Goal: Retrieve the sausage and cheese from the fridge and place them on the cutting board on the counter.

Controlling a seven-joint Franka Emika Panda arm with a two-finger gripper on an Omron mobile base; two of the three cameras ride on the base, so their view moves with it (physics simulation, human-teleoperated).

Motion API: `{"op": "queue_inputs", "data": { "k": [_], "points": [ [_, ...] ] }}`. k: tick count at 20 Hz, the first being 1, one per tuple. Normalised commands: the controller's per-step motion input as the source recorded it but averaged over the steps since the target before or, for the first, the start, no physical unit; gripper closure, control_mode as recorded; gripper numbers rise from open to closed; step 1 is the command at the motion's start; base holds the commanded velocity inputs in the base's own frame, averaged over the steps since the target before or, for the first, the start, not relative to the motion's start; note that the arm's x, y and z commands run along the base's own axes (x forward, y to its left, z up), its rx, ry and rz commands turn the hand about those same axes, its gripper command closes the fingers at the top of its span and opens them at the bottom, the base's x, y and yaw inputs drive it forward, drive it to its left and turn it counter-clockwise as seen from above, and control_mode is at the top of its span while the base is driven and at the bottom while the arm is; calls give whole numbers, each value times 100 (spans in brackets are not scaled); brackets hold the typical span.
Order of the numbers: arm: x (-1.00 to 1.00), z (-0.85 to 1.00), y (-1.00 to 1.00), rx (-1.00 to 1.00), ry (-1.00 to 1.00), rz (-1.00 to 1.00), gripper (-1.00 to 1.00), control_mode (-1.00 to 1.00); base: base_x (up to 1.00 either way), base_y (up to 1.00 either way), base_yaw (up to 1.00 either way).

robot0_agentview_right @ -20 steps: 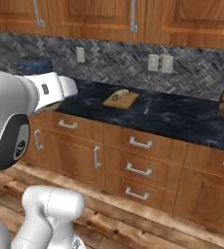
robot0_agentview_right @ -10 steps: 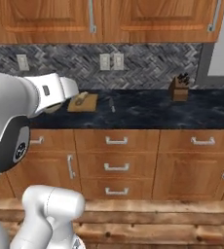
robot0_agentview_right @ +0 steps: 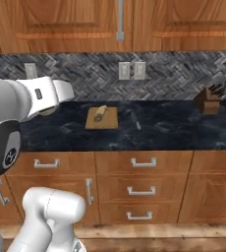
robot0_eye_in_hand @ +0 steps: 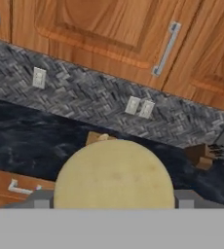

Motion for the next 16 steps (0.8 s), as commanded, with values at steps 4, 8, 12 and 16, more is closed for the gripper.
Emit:
{"op": "queue_inputs", "data": {
  "k": [4,8,12,16],
  "points": [
    [0,0,0,0,0,0,100,100,90,2,0],
    [0,0,0,0,0,0,100,100,38,0,0],
    [0,0,0,0,0,0,100,100,31,0,-1],
    [0,0,0,0,0,0,100,100,93,24,0]
  ]
}}
